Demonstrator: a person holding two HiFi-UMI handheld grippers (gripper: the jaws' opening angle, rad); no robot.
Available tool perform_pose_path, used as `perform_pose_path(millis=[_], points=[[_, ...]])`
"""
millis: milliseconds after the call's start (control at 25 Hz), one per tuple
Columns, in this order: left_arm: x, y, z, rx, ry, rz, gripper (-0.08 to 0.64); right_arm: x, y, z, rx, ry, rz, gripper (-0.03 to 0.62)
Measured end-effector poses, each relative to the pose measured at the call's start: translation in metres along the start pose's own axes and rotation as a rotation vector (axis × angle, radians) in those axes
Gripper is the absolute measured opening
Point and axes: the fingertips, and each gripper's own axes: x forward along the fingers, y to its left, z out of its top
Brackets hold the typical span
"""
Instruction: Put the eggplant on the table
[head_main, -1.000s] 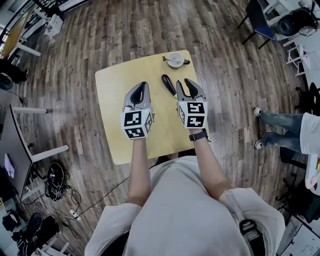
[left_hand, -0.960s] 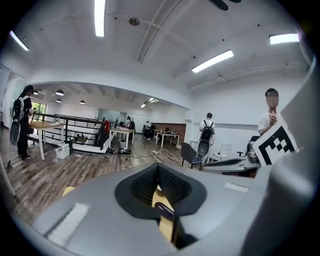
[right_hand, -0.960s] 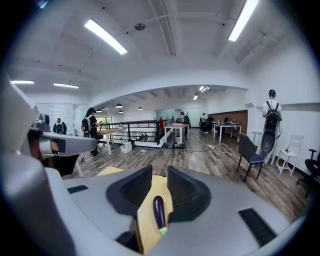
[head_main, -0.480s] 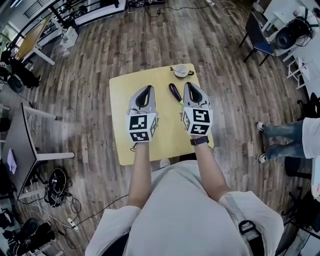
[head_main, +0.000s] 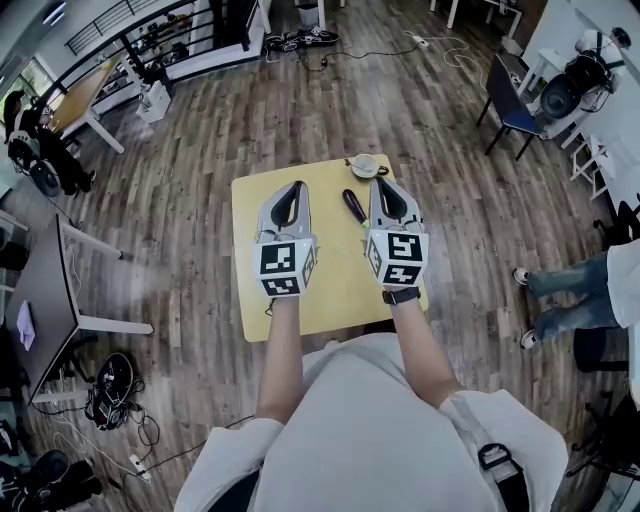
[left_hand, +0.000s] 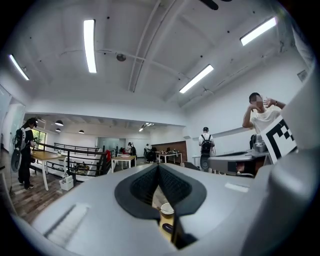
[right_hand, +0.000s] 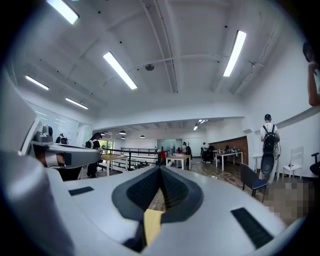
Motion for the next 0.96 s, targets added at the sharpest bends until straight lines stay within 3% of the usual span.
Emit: perform_pose_path(millis=[240, 640, 960], points=[[-0.01, -0.003, 0.015, 0.024, -0.034, 0.022, 0.009, -0.017, -0.001, 0.023, -0.028, -0.056, -0.006, 0.009], [-0.005, -0.016, 0.005, 0.004, -0.025, 0.022, 0.009, -0.027, -0.012, 0.012, -0.023, -0.039, 0.006, 0.009], [0.001, -0.023, -0.001, -0.014, -0.061, -0.059, 0.01, -0.021, -0.015, 0.009, -0.034, -0.036, 0.052, 0.009]])
